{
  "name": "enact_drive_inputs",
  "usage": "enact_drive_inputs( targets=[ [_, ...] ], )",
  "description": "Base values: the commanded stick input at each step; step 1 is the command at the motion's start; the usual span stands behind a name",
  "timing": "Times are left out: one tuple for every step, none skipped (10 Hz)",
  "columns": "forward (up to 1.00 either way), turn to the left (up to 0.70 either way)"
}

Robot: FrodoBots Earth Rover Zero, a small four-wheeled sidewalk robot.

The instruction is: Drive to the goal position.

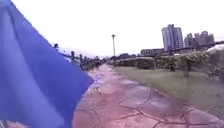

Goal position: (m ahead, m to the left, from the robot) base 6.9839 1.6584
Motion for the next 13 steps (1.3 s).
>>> enact_drive_inputs(
  targets=[
    [1.00, 0.00],
    [1.00, 0.00],
    [1.00, 0.00],
    [1.00, 0.00],
    [1.00, 0.00],
    [1.00, 0.00],
    [1.00, 0.00],
    [1.00, 0.00],
    [1.00, 0.00],
    [1.00, 0.00],
    [1.00, 0.00],
    [1.00, 0.00],
    [1.00, 0.00]
  ],
)
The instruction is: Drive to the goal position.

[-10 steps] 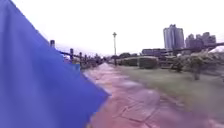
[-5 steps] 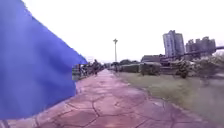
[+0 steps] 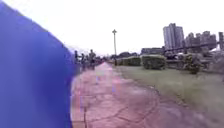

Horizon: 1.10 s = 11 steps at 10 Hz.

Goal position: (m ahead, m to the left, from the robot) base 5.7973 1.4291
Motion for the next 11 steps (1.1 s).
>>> enact_drive_inputs(
  targets=[
    [1.00, 0.01],
    [1.00, 0.10],
    [1.00, 0.29],
    [1.00, 0.32],
    [1.00, 0.10],
    [1.00, 0.00],
    [1.00, 0.00],
    [1.00, 0.00],
    [1.00, 0.00],
    [1.00, 0.00],
    [1.00, 0.00]
  ],
)
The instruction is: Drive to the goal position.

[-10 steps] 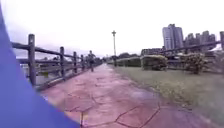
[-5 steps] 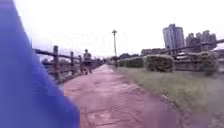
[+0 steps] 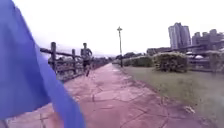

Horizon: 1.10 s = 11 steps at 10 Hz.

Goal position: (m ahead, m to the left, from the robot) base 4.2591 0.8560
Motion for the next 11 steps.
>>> enact_drive_inputs(
  targets=[
    [1.00, 0.00],
    [1.00, 0.00],
    [1.00, 0.00],
    [1.00, 0.00],
    [1.00, 0.00],
    [1.00, 0.00],
    [1.00, 0.00],
    [1.00, 0.00],
    [1.00, 0.00],
    [1.00, 0.00],
    [1.00, 0.00]
  ],
)
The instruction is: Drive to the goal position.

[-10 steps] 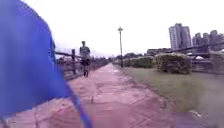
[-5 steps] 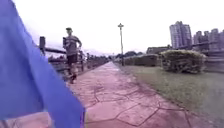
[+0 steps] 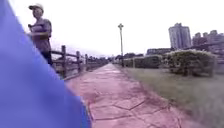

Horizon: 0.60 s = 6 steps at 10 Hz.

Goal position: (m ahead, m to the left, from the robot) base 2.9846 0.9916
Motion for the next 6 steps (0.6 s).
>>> enact_drive_inputs(
  targets=[
    [1.00, 0.00],
    [1.00, 0.00],
    [1.00, 0.00],
    [1.00, 0.00],
    [1.00, 0.00],
    [1.00, 0.00]
  ],
)
